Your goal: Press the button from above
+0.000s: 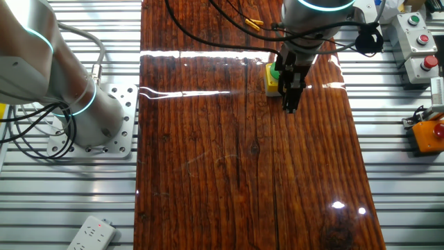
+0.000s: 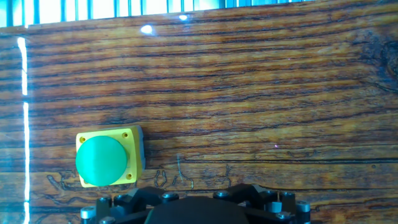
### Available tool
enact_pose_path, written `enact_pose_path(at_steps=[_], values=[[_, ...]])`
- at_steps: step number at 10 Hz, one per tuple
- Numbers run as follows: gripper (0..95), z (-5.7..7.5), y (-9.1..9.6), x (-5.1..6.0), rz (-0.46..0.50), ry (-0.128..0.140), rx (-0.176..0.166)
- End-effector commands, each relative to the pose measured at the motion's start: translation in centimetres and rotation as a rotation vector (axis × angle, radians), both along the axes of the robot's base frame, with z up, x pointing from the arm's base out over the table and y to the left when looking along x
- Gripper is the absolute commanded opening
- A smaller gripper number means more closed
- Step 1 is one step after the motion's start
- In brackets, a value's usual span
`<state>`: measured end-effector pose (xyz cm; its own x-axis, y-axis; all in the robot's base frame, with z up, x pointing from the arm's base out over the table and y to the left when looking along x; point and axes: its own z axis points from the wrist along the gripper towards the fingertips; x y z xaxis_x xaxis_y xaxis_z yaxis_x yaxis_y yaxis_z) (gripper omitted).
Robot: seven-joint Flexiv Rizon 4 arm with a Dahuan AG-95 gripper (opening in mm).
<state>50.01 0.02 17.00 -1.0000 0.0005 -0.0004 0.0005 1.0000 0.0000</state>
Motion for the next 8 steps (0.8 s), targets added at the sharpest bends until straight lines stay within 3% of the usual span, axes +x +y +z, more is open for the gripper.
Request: enact_pose_path(at_steps=[1,2,8], values=[[0.0,0.00,-0.02,-0.01,0.001,0.000,0.000],[0.0,0.04,-0.01,-0.02,-0.052,-0.009,0.001],[0.0,0.31,0.00,0.06,-0.057,-0.001,-0.004]])
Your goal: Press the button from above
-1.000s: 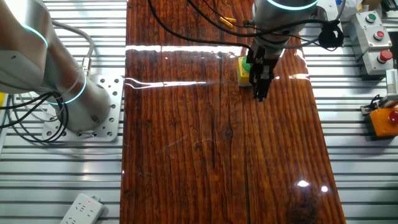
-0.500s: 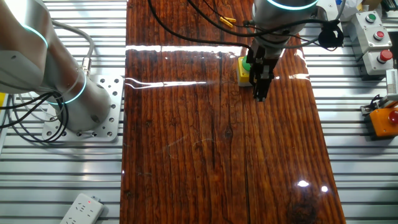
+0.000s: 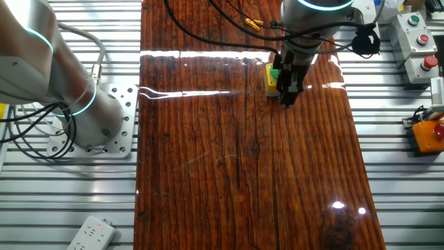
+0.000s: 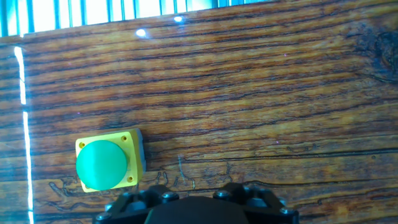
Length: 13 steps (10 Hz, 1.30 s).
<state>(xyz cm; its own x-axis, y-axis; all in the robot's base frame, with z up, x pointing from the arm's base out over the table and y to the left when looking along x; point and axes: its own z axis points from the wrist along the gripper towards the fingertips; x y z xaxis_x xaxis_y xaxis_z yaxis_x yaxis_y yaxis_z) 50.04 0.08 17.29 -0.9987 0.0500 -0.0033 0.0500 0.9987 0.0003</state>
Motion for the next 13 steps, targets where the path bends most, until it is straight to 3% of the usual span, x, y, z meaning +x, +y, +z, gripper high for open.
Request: enact_pose_path(at_steps=[1,8,13], values=[[0.0,0.1,-0.1,0.1,-0.008,0.002,-0.006],[0.0,1.0,-1.5,0.9,0.037,0.012,-0.004],[0.0,2.8,-3.6,2.3,0.057,0.010,0.005]])
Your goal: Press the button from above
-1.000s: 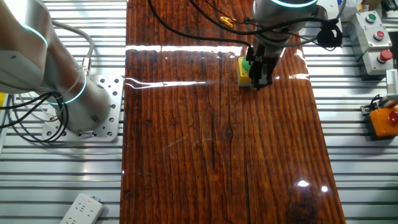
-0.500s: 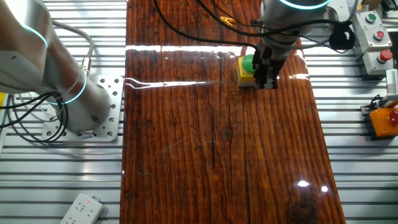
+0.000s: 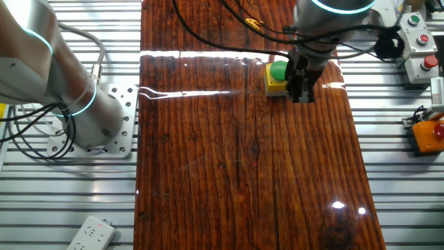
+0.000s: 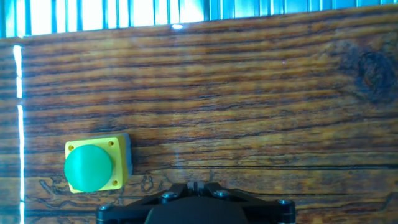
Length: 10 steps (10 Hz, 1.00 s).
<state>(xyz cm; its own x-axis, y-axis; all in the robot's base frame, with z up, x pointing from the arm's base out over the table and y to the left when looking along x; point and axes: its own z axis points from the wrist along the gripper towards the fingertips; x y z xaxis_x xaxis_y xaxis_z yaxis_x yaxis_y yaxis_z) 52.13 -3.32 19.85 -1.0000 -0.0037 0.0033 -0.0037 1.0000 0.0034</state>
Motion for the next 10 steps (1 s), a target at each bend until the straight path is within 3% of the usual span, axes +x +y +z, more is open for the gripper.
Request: enact_pose_path(at_steps=[1,6,10], values=[[0.0,0.8,-0.6,0.9,0.010,0.008,0.001],[0.0,0.9,-0.6,1.8,-0.006,0.017,0.003],[0.0,-0.2,-0.7,2.3,0.002,0.019,0.006]])
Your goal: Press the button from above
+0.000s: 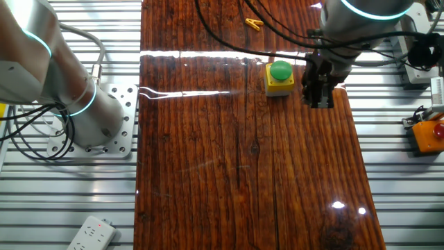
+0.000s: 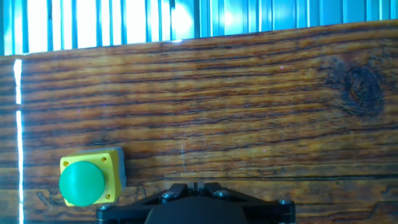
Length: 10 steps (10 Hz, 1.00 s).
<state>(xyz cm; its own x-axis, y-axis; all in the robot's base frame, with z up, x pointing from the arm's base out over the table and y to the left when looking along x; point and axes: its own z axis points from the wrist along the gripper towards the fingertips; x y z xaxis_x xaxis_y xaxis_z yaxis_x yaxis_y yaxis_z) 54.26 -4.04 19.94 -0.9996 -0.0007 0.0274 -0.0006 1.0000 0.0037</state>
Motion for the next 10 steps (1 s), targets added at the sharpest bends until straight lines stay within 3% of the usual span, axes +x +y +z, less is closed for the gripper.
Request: enact_pose_path(at_steps=[1,3,4,5,6,8,10], values=[[0.0,-0.4,0.1,0.5,0.011,-0.004,0.007],[0.0,-0.3,0.9,1.5,0.004,0.025,0.003],[0.0,-0.2,1.0,1.6,-0.002,0.047,0.002],[0.0,-0.2,1.0,1.6,-0.005,0.051,0.002],[0.0,-0.3,1.1,1.6,-0.020,0.046,0.003],[0.0,-0.9,2.8,1.8,-0.088,-0.032,0.011],[0.0,-1.3,5.3,2.4,-0.163,-0.048,0.005]])
